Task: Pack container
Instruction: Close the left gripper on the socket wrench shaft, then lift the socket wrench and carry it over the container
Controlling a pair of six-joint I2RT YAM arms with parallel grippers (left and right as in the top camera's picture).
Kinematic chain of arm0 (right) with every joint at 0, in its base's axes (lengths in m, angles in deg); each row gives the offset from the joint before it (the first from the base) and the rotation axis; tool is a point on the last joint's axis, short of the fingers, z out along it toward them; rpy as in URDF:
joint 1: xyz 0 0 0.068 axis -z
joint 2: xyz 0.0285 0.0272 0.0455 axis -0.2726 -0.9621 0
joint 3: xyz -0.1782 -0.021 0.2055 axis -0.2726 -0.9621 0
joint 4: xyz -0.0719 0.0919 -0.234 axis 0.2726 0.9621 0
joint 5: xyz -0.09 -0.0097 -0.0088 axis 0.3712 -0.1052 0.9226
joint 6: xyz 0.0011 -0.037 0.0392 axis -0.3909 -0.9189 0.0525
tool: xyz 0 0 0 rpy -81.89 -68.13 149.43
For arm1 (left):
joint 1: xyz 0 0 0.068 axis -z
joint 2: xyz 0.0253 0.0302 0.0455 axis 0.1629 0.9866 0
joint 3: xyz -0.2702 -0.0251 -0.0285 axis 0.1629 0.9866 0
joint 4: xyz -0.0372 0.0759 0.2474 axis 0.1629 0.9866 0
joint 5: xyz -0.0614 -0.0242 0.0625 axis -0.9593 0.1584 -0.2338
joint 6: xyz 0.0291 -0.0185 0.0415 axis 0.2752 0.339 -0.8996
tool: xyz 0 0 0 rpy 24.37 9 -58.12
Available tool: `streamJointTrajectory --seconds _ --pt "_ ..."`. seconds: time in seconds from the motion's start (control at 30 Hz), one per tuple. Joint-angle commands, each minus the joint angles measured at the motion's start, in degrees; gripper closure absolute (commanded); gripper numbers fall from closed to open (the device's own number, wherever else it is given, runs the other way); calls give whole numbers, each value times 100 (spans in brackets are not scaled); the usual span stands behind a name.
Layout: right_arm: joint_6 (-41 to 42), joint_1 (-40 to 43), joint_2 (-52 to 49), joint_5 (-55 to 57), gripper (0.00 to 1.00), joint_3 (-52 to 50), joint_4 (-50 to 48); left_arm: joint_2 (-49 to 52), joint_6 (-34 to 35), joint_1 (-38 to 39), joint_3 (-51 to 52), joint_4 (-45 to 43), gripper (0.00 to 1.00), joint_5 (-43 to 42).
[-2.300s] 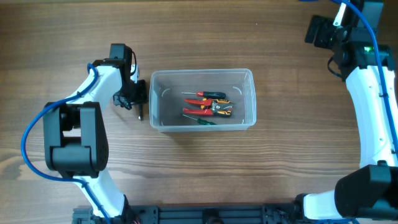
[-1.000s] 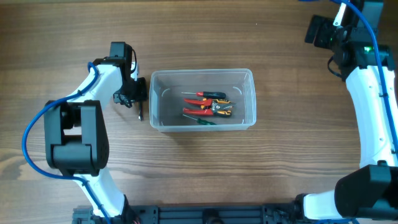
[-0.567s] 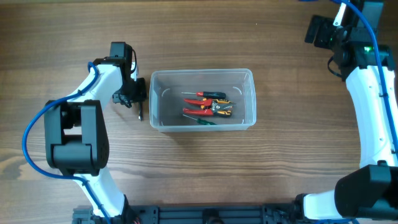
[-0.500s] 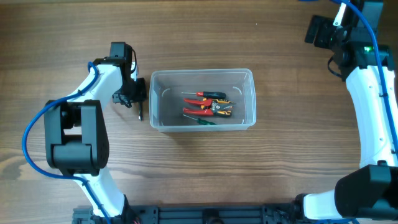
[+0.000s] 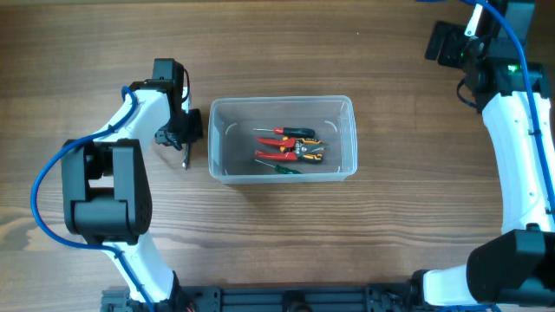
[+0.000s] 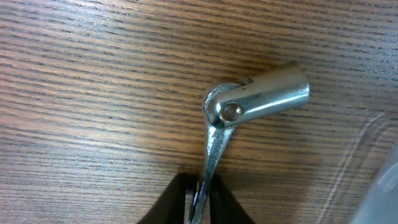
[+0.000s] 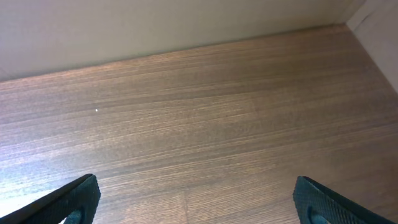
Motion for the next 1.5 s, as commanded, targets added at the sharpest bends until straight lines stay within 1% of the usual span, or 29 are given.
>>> streamJointTrajectory --seconds 0.0,0.4,0.57,0.73,0.83,0.97,1.07,1.17,1.33,1.47 --pt "-17 -4 26 -48 0 57 -11 334 -26 -44 125 46 95 -35" --pt "-17 -4 26 -48 0 57 -11 319 -26 -55 98 76 96 -28" --pt "-22 -4 26 -48 0 57 -11 149 -28 -138 -52 111 96 -26" --pt "-17 -4 26 -48 0 57 -11 -280 -28 -350 -461 269 96 44" --pt "-17 -4 26 -48 0 57 -11 -654 -35 -476 -776 328 96 472" --pt "-20 -4 26 -48 0 57 -11 -1034 -463 -496 -1025 350 96 509" --pt "-17 -4 26 -48 0 57 -11 -1355 -463 -479 -1187 339 96 505" --pt "-20 -4 26 -48 0 57 -11 -1718 -472 -404 -1276 262 96 400" --pt "-20 -4 26 -48 0 57 -11 -2234 -1084 -140 -1283 87 96 -295" --pt "-20 -4 26 -48 0 57 -11 -2551 -1515 297 -1283 -76 96 -752"
